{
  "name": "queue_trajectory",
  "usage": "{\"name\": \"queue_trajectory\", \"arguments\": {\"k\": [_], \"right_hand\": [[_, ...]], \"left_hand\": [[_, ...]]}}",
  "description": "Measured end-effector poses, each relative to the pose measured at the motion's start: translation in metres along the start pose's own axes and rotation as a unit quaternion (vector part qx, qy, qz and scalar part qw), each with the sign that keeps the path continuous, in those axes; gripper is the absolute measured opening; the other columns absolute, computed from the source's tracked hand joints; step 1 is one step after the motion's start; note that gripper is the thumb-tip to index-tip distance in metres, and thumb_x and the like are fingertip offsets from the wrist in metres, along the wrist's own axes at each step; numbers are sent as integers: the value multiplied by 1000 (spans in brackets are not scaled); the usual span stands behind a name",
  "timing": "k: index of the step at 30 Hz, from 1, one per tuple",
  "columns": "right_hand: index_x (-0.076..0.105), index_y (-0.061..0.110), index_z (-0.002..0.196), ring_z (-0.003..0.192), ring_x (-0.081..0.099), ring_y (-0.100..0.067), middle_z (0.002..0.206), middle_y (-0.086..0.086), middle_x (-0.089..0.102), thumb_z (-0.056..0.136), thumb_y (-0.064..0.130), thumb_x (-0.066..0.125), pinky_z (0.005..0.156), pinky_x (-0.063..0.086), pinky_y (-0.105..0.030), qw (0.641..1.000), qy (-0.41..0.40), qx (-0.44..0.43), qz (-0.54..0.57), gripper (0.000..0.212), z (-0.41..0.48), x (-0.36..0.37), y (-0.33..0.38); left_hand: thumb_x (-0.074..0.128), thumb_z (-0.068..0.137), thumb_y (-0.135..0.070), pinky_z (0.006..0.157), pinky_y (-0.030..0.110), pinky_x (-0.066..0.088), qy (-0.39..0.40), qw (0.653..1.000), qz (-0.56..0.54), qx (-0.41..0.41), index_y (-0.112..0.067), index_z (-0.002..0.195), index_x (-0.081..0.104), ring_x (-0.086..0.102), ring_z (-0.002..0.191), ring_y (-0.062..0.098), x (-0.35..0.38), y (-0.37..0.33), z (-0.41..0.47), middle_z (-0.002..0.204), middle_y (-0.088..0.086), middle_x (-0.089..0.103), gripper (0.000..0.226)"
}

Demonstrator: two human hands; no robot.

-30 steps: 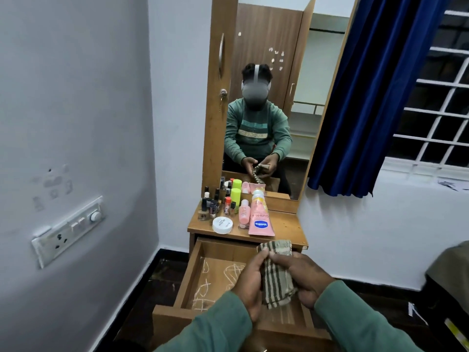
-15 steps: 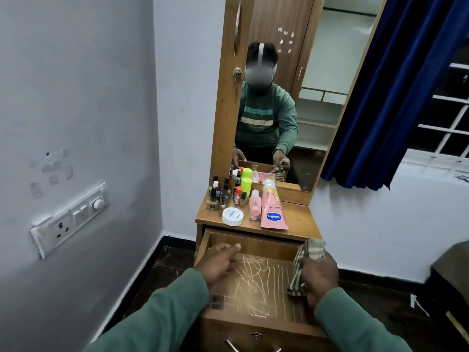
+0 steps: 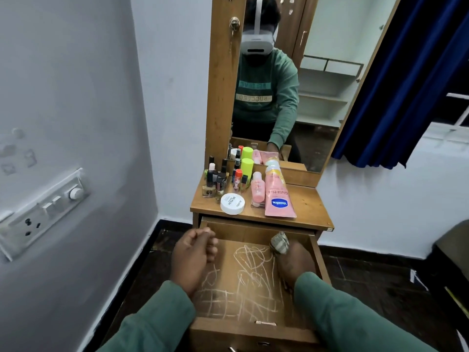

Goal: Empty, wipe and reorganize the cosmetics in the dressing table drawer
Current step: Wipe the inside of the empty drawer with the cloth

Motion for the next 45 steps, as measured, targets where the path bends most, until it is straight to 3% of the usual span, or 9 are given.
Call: {"name": "queue_trajectory", "arguments": {"k": [4, 6, 9, 13, 20, 27, 33, 41, 45], "right_hand": [[62, 22, 94, 97, 66, -21, 104, -5, 70, 100, 25, 63, 93, 55, -42, 1000, 5, -2, -12, 7, 4, 9, 4], [56, 26, 85, 97, 65, -21, 104, -5, 69, 99, 25, 65, 93, 56, -41, 999, 13, -3, -36, 17, 6, 13, 6], [67, 20, 101, 101, 68, -23, 106, -5, 71, 98, 27, 67, 95, 56, -43, 999, 17, -31, -40, 8, 6, 17, 11], [67, 24, 110, 98, 68, -19, 105, 0, 72, 98, 25, 67, 95, 56, -42, 993, 67, -93, -8, 12, 0, 38, 27], [66, 31, 94, 89, 66, -13, 94, 6, 71, 98, 14, 67, 88, 59, -43, 980, 113, -158, 44, 17, -3, 73, 61], [66, 13, 91, 87, 66, -24, 89, -6, 71, 100, 14, 61, 83, 57, -48, 950, 186, -246, 55, 10, -8, 102, 112], [58, 17, 76, 71, 53, -18, 75, -4, 62, 96, 5, 58, 68, 44, -35, 937, 192, -280, 76, 24, -15, 114, 133], [66, 15, 88, 85, 65, -22, 90, -3, 71, 95, 12, 66, 79, 55, -39, 903, 254, -347, 20, 8, -33, 119, 131], [64, 19, 85, 87, 62, -24, 94, -5, 69, 94, 9, 62, 82, 53, -42, 888, 199, -414, -18, 13, -33, 108, 140]], "left_hand": [[47, 107, -31, 52, 26, 51, -41, 995, -83, -26, -3, 94, 65, 61, 57, 15, -12, 7, 3, 75, 12, 67, 35], [35, 107, -50, 52, 26, 55, -53, 994, -91, -36, -3, 96, 67, 65, 59, 16, -14, 8, 1, 75, 12, 71, 57], [13, 99, -71, 56, 30, 58, -65, 990, -120, -47, -5, 97, 69, 69, 64, 20, -18, 7, -2, 78, 15, 74, 86], [4, 95, -76, 59, 33, 55, -62, 985, -154, -53, -2, 102, 67, 67, 66, 24, -18, 5, -4, 81, 20, 71, 98], [2, 94, -78, 53, 29, 55, -81, 976, -193, -64, -1, 103, 67, 64, 62, 24, -25, 9, -4, 78, 18, 68, 102], [3, 93, -79, 51, 27, 55, -81, 976, -191, -69, 0, 104, 68, 63, 60, 22, -24, 11, -4, 76, 17, 68, 102], [4, 94, -78, 48, 25, 54, -84, 977, -183, -67, 0, 103, 67, 63, 57, 21, -24, 12, -2, 73, 16, 67, 101], [3, 94, -78, 50, 24, 55, -76, 978, -181, -65, -2, 104, 66, 62, 59, 20, -23, 13, -3, 76, 16, 66, 99], [4, 94, -78, 49, 25, 55, -80, 977, -187, -65, -3, 98, 66, 62, 56, 20, -23, 11, -4, 73, 15, 66, 97]]}}
Point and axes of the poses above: each hand's wrist, its own z-axis towards the middle knuckle, its own x-axis out of the palm, y = z × x, the point moved 10 cm from there along z, towards the middle knuckle
